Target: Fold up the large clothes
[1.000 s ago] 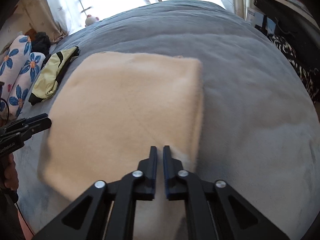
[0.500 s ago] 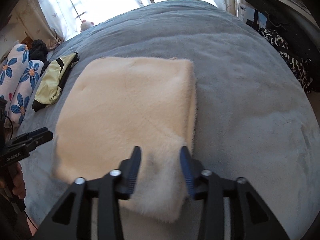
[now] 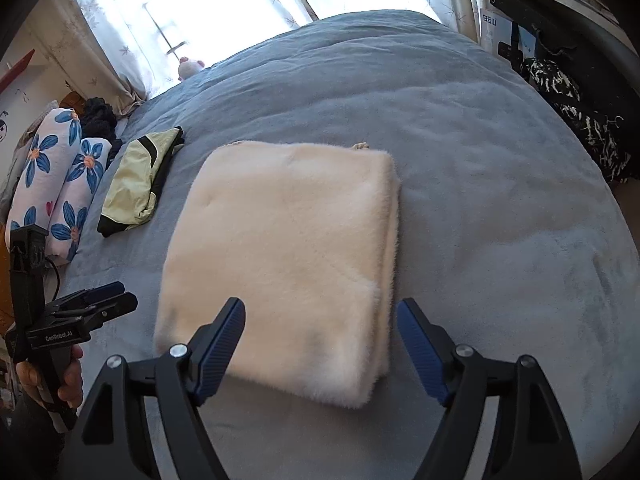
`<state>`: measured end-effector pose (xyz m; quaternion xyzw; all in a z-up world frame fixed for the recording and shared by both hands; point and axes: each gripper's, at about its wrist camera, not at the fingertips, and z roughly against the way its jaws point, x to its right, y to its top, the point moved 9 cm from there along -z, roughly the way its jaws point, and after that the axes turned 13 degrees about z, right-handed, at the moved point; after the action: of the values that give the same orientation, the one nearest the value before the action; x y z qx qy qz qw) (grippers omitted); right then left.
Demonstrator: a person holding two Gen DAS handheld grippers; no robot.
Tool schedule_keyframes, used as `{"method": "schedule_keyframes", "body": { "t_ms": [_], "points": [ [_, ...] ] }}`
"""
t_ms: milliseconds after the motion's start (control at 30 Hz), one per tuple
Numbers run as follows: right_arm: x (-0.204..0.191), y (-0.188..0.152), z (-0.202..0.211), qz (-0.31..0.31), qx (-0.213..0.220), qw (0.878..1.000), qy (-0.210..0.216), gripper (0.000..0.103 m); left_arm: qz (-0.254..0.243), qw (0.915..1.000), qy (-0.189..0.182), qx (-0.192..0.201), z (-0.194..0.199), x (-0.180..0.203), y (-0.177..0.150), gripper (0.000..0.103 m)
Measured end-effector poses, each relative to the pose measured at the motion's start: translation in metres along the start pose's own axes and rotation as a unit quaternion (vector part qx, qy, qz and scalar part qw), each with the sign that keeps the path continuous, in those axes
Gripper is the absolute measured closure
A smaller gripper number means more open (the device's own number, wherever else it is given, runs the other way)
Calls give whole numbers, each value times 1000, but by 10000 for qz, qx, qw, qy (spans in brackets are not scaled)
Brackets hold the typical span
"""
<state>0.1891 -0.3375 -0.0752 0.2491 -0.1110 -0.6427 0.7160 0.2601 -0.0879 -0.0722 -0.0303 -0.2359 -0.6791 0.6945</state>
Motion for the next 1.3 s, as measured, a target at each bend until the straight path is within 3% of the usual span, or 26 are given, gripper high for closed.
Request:
{"method": "schedule_keyframes", "body": {
  "t_ms": [433,767,1000,1300],
  "points": [
    [29,-1,-12,-413,-304,9982,322,23,202,9994,-28,-266,-7,-2,16,18],
    [51,-6,-56,-642,-397,9950,648,23,323,9980,-191,-501,-53,-10,17,18],
    [58,-10,-96,-699,-471,9897,1156,23,234,9973,-442,-542,-80,-6,21,18],
    [48,-4,-136,-770,-318,9760,2014,23,135,9959,-779,-433,-104,-1,29,2]
  ]
}}
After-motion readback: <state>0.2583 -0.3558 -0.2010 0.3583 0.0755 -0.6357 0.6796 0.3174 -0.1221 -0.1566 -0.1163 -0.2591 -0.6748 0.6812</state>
